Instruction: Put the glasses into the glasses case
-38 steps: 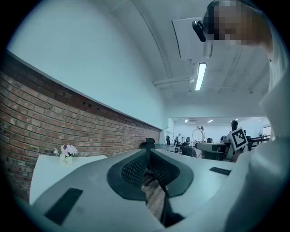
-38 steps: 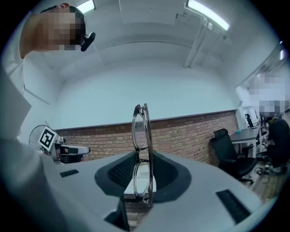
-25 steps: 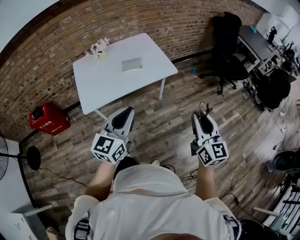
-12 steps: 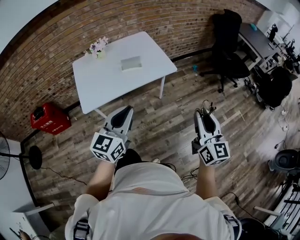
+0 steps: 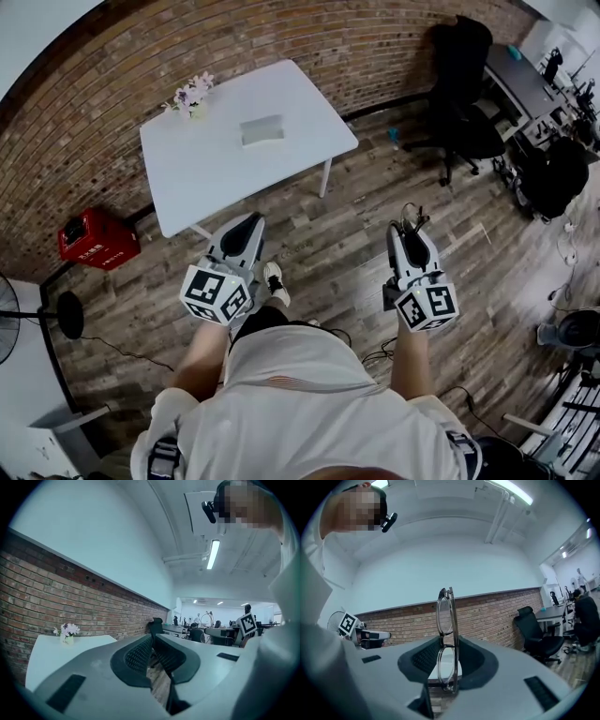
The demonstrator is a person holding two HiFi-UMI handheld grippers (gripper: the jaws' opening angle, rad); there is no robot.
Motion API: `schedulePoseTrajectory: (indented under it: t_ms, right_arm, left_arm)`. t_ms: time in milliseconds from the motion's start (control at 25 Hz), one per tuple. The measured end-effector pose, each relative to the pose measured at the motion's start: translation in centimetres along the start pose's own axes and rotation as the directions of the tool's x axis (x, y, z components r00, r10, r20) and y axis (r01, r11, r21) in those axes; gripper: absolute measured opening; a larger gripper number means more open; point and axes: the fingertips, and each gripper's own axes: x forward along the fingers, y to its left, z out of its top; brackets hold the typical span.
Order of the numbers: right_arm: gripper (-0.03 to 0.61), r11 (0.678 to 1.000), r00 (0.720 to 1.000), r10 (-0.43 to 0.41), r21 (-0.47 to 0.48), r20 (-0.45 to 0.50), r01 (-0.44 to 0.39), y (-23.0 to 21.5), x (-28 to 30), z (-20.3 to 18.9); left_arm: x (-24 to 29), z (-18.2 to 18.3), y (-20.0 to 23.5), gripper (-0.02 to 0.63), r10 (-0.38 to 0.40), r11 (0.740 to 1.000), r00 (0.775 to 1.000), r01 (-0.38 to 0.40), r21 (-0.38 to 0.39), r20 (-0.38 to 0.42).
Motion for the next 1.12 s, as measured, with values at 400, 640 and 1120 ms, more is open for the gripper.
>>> schedulePoseTrajectory:
  t_ms: [400, 640, 1120]
  right_arm:
    - [0.158, 0.998, 0.998, -0.003, -0.056, -0.056, -0.001, -2.1, 10.7, 1.7]
    - [0.160, 0.999, 0.997, 0.022, -0.047, -0.080, -0.026, -1.2, 19.2, 1.8]
    - [0.160, 0.991, 0.973, 0.120, -0.038, -0.198, -0.130, 3.1, 33.1, -1.5]
  left_arm:
    - [7.1, 1.7, 8.9, 0.032, 0.022, 0.999, 0.999, -0.022, -0.024, 0.024]
    - [9.9, 2.7, 15.9, 0.032, 0.045, 0.999, 0.999, -0.044, -0.028, 0.009]
    - [12.3, 3.4, 28.2, 0.032, 0.117, 0.990, 0.993, -0.117, -0.074, -0.005]
